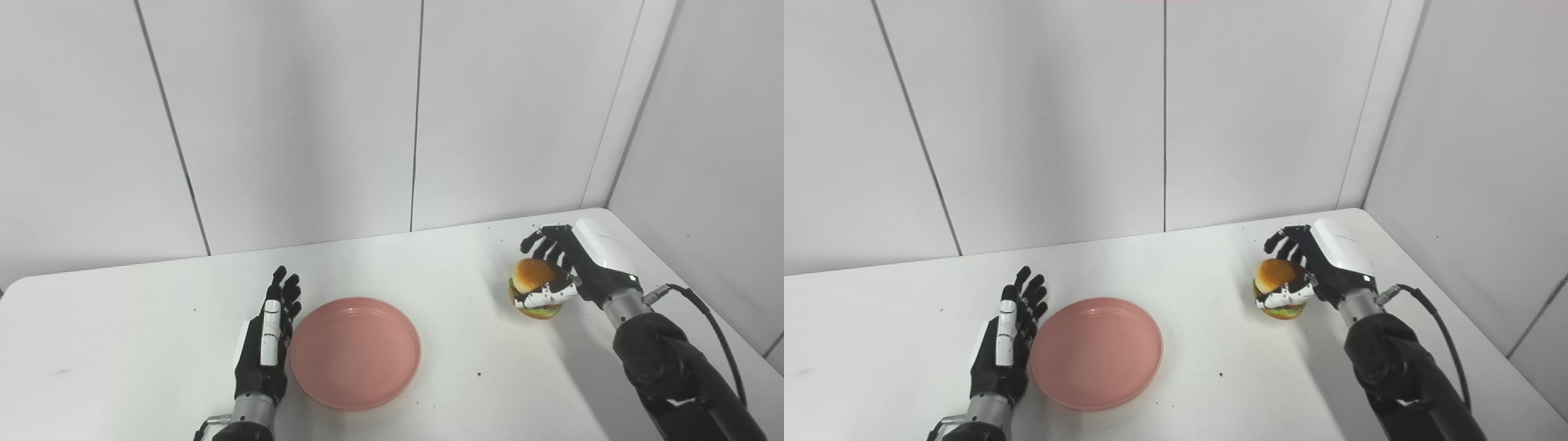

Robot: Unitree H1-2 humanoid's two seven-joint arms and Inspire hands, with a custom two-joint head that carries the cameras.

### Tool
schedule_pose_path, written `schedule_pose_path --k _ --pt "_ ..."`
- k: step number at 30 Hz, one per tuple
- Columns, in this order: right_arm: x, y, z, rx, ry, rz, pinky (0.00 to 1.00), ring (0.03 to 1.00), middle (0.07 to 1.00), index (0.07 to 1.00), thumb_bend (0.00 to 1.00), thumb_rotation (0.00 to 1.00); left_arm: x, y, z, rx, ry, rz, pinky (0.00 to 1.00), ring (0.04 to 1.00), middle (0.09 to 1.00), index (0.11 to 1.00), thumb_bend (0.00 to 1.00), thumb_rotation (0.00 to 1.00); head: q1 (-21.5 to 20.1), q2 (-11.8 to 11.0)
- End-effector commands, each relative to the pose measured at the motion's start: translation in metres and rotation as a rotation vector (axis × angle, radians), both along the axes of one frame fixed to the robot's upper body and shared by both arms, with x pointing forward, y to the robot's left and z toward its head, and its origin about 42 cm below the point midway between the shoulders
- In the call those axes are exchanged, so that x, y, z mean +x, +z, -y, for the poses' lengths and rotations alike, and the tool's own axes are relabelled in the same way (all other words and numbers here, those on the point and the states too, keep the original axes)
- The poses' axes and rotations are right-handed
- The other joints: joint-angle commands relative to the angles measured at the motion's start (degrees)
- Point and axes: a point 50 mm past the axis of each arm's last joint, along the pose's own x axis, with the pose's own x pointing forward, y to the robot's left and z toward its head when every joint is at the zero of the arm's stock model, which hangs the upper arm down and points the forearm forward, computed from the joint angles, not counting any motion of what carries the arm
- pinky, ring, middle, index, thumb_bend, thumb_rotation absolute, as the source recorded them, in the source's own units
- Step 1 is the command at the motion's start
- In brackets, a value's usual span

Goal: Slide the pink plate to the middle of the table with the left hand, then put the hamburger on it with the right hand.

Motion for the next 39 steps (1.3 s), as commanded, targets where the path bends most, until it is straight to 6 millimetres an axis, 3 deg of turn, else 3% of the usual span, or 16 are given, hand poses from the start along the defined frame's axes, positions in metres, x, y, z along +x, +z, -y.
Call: schedule_pose_path --k 1,8,13,17,27,39 --pt "0.007 0.035 -0.016 -0.013 0.101 0.142 0.31 0.383 0.458 0.516 0.52 0.0 -0.025 -0.039 -0.002 0.005 0.014 -0.116 0.99 0.974 0.954 0.954 0.72 1.0 0.01 0.02" --pt "0.017 0.041 -0.056 0.003 0.259 0.153 0.36 0.422 0.463 0.516 0.52 0.0 -0.026 -0.038 0.004 0.019 0.021 -0.109 0.98 0.966 0.956 0.955 0.71 1.0 1.41 -0.29" --pt "0.021 0.047 -0.089 -0.006 0.338 0.121 0.32 0.393 0.446 0.517 0.52 0.0 -0.025 -0.04 0.006 0.018 0.024 -0.111 0.97 0.966 0.954 0.956 0.73 1.0 2.73 -0.13" --pt "0.019 0.047 -0.117 -0.032 0.411 0.108 0.35 0.415 0.452 0.514 0.52 0.0 -0.026 -0.038 0.011 0.0 0.032 -0.126 0.97 0.963 0.95 0.949 0.72 1.0 5.63 0.14" --pt "0.025 0.032 -0.153 -0.061 0.547 0.073 0.31 0.368 0.428 0.516 0.52 0.0 -0.027 -0.033 0.03 0.011 0.034 -0.14 0.97 0.96 0.95 0.949 0.7 1.0 13.92 0.37" --pt "0.039 0.001 -0.18 -0.091 0.61 -0.005 0.24 0.308 0.403 0.516 0.52 0.0 -0.027 -0.032 0.04 0.016 0.045 -0.126 0.95 0.957 0.956 0.958 0.66 1.0 16.12 0.62"
